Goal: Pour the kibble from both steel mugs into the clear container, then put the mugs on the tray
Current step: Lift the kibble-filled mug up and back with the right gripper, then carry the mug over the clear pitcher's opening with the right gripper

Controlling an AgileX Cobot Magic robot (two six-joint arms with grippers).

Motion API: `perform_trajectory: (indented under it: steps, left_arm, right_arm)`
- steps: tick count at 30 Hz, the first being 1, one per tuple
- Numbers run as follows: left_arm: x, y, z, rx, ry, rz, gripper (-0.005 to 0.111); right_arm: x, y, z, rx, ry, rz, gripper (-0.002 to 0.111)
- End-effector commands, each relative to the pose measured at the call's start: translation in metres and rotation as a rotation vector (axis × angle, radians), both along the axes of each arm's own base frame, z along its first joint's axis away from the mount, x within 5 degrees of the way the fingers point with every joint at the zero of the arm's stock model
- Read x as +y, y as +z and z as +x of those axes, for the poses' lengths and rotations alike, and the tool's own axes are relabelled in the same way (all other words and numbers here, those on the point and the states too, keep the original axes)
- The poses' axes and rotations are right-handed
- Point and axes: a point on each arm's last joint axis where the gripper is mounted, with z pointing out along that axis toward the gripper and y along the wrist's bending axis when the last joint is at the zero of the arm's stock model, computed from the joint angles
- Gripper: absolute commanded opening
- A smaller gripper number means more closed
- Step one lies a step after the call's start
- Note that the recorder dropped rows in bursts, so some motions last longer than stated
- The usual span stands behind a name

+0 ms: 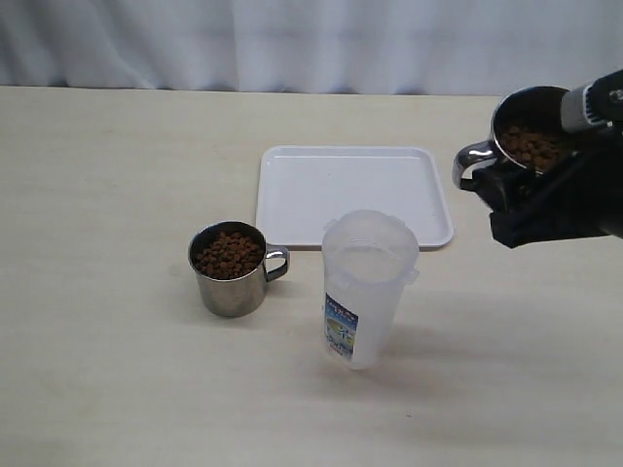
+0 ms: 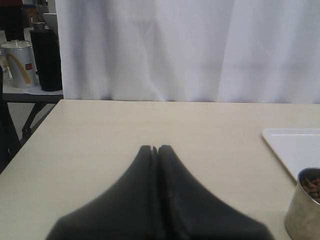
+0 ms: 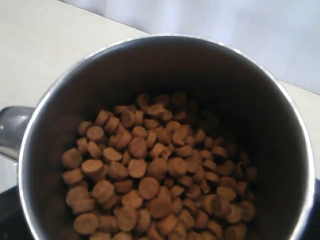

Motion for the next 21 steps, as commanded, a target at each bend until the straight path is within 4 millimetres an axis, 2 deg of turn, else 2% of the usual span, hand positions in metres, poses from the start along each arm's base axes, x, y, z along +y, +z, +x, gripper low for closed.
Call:
perform_trajectory:
  steps: [1, 8, 13, 21]
  left_arm:
    - [-0.001, 0.0, 0.0, -0.012, -0.008, 0.0, 0.0]
    - [-0.001, 0.0, 0.0, -0.012, -0.009, -0.003, 0.0]
    - [-0.001, 0.0, 0.0, -0.012, -0.009, -0.003, 0.0]
    - [-0.001, 0.0, 0.0, -0.012, -0.009, -0.003, 0.0]
  right_arm:
    - [0.012, 0.017, -0.002, -0.046, 0.034, -0.021, 0.004]
    - [0.025, 0.029, 0.003, -0.053, -0.011, -0.148, 0.004]
    - [0.043, 0.017, 0.009, -0.087, 0.059, -0.277, 0.004]
    - [0.05, 0.009, 0.018, -0.136, 0.096, -0.377, 0.004]
